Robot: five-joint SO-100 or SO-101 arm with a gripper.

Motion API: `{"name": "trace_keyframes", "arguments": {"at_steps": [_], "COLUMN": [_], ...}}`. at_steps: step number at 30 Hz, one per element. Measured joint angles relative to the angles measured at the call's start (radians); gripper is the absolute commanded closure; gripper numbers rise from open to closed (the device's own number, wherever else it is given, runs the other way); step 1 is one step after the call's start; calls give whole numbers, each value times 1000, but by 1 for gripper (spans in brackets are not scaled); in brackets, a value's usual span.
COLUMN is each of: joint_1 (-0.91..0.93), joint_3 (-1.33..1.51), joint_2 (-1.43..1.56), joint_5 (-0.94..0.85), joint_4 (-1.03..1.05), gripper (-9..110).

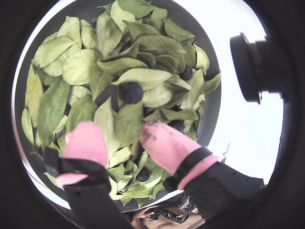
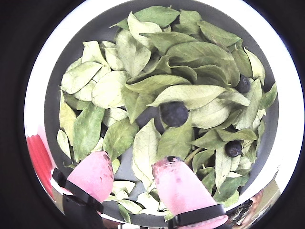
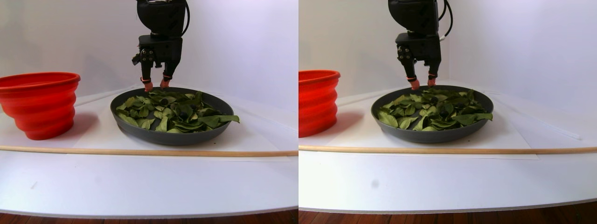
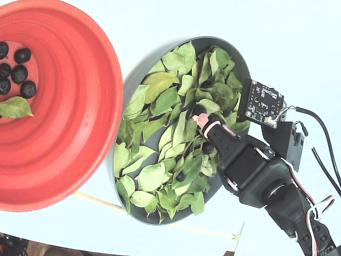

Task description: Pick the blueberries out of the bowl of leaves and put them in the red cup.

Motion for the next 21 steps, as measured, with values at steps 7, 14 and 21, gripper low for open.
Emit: {"name": "trace_keyframes", "arguments": {"at_steps": [7,14,21], "joint_1": [28,43,44], "joint_3": [-32,-51,-80], "joint_2": [-60,-101,-137], "joint_5": [-21,-31,-31], "joint_4": [-29,-54,-69], "gripper": [86,85,84]}}
